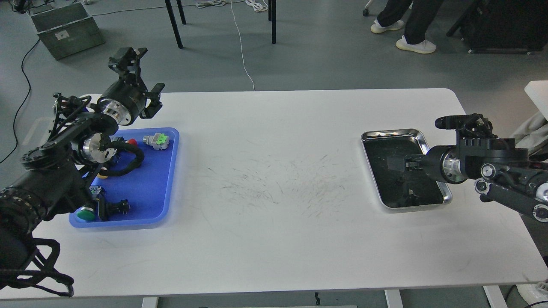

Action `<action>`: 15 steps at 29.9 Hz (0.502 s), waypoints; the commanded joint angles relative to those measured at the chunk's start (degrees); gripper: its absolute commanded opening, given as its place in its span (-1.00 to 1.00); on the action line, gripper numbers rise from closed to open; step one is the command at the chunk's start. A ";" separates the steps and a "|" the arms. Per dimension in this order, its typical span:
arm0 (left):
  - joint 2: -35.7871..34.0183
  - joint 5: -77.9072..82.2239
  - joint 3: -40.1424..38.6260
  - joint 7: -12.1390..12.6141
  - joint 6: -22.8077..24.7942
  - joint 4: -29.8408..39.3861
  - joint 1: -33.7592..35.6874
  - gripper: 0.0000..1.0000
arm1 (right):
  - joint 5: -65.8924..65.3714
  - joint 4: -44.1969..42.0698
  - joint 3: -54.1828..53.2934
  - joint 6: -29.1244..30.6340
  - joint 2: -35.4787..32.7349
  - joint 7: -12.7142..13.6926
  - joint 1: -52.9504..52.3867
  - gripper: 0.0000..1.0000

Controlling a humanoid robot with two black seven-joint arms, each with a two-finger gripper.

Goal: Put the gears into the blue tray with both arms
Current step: 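Grasp another small black part in the metal tray with the right gripper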

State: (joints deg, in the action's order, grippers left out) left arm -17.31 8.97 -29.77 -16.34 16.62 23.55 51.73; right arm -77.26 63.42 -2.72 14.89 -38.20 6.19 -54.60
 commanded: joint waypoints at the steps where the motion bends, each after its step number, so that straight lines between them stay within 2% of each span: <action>1: 0.00 0.00 -0.03 0.08 -0.01 0.01 -0.05 0.96 | -1.22 -1.28 0.17 -0.13 1.99 -0.03 0.63 0.94; 11: 0.00 0.00 -0.03 -0.09 -0.01 0.01 -0.93 0.96 | -2.72 -1.89 3.60 -0.13 2.96 -0.30 1.43 0.85; 15: 0.00 0.00 0.06 -0.09 -0.01 0.01 -1.02 0.96 | -2.80 -1.89 3.60 -0.13 3.05 -0.39 1.43 0.68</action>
State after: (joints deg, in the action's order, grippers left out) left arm -17.31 8.97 -29.77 -16.41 16.59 23.56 50.77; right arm -80.05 61.53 0.84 14.76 -35.27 5.81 -53.20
